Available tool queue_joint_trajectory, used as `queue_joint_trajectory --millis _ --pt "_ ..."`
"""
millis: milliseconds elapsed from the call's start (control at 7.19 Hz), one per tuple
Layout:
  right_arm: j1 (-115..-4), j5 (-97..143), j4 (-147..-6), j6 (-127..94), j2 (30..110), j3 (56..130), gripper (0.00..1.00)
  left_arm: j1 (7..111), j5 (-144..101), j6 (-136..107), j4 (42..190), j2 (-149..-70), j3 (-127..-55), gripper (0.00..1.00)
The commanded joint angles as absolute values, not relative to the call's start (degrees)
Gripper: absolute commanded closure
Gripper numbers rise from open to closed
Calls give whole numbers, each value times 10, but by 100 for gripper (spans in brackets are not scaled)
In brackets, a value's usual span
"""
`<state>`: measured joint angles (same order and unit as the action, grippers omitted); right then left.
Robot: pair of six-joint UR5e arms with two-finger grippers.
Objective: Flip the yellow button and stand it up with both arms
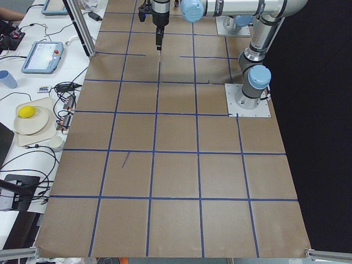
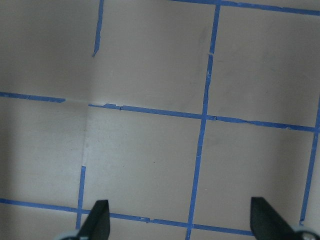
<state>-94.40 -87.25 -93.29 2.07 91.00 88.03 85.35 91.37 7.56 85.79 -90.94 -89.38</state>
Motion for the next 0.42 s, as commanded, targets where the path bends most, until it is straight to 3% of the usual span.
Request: queue_joint_trajectory --millis 0,278 --pt "-943 -873 -938 14 911 883 0 853 916 76 859 -906 -898 0" --pt "-943 -873 -937 16 911 883 0 854 915 76 866 -902 -896 0"
